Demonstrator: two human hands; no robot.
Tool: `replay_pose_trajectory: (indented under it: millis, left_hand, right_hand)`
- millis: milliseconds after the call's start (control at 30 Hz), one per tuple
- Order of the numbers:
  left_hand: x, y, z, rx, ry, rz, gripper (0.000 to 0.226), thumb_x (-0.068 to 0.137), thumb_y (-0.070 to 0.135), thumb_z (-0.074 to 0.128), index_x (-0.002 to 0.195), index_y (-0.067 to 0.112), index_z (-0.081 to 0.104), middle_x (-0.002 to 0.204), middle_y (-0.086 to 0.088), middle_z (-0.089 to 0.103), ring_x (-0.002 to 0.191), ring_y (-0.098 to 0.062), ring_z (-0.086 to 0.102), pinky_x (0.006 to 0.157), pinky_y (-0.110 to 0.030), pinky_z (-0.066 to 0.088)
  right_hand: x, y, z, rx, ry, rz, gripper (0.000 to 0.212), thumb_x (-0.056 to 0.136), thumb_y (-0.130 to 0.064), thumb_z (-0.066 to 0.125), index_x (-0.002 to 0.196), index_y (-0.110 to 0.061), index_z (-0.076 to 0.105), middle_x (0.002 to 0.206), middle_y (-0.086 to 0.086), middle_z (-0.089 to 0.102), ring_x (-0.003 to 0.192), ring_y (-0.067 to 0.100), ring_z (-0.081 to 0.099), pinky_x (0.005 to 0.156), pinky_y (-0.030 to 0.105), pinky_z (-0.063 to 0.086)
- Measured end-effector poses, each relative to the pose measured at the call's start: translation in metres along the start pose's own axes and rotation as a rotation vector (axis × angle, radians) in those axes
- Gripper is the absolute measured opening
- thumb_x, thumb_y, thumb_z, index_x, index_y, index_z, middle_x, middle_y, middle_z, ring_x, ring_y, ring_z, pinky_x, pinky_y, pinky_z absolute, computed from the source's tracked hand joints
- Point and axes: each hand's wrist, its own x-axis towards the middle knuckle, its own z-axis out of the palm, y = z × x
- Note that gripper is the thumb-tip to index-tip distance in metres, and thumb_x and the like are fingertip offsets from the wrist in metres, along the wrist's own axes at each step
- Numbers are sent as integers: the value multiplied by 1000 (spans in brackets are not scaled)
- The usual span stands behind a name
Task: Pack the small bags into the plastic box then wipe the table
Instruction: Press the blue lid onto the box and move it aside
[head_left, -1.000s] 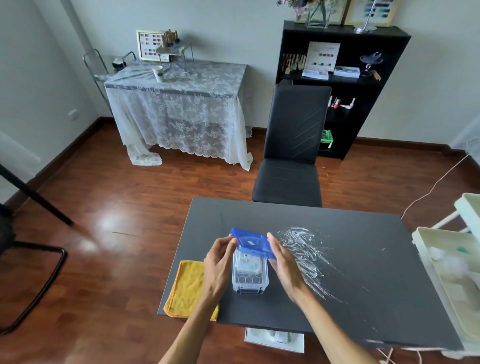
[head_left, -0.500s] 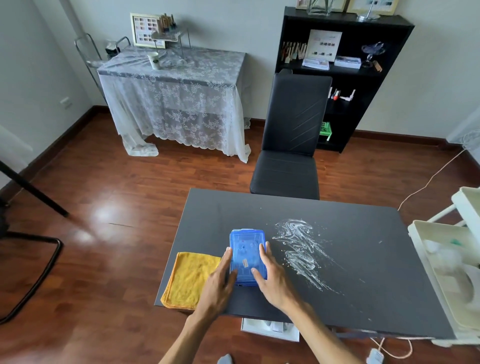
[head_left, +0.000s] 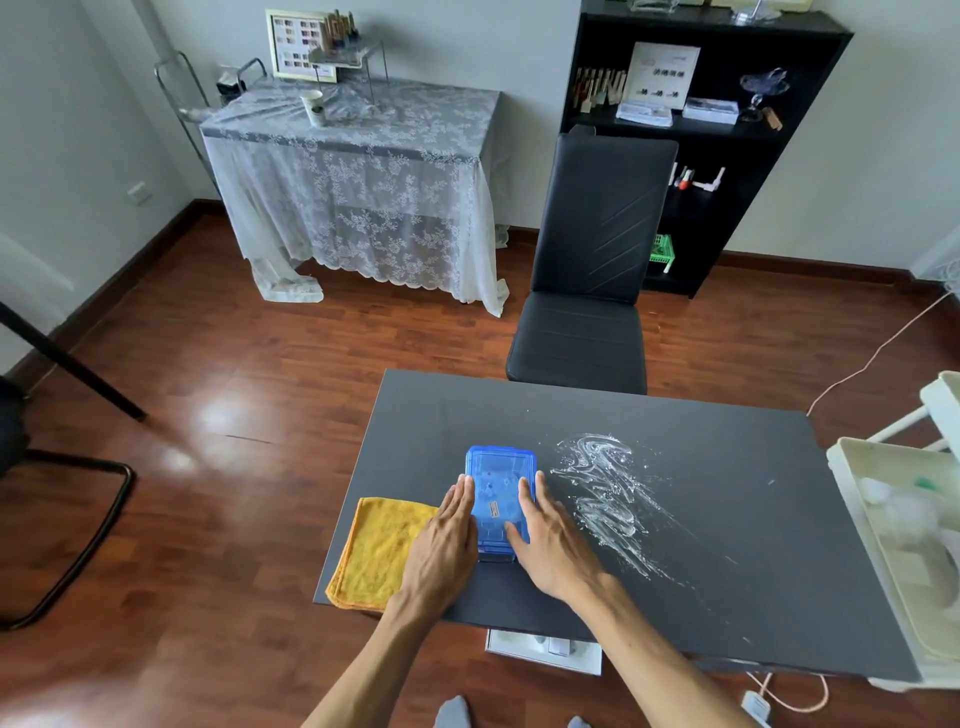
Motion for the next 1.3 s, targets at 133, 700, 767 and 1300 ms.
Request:
replay_pose_trajectory:
  millis: [133,700,767,1300]
  left_hand:
    - [1,5,-4,-16,-37,-113,60,96,7,38,153,13,18,161,-4,17,87,-29,67,72,-44,53]
    - [21,-11,-7,295,-53,-16,71,89,2,37,153,13,11,161,-4,21,130,-27,49,80,-28,49]
    - [33,-19,-15,343,-65,19,79,82,-4,37,154,20,13,162,1,18,146,-25,27,110,-34,36]
    - [30,-18,-2,409,-135,119,80,94,63,35,153,11,18,163,-6,4,149,-19,-8,118,-34,-16]
  right_hand:
    - [3,-1,-5,-10,-20,-50,69,103,-40,44,158,-12,12,166,13,-2,149,26,23,120,33,25]
    - [11,0,1,-436,83,-108,67,102,-52,34,156,-16,22,165,19,9,153,33,3,123,50,10]
    - [7,1,3,-430,134,-153,60,101,-46,39,153,-16,33,163,20,15,152,35,8,122,52,14]
    - [3,16,-9,103,394,-213,28,89,-6,63,112,-15,75,112,4,68,104,15,61,92,27,50]
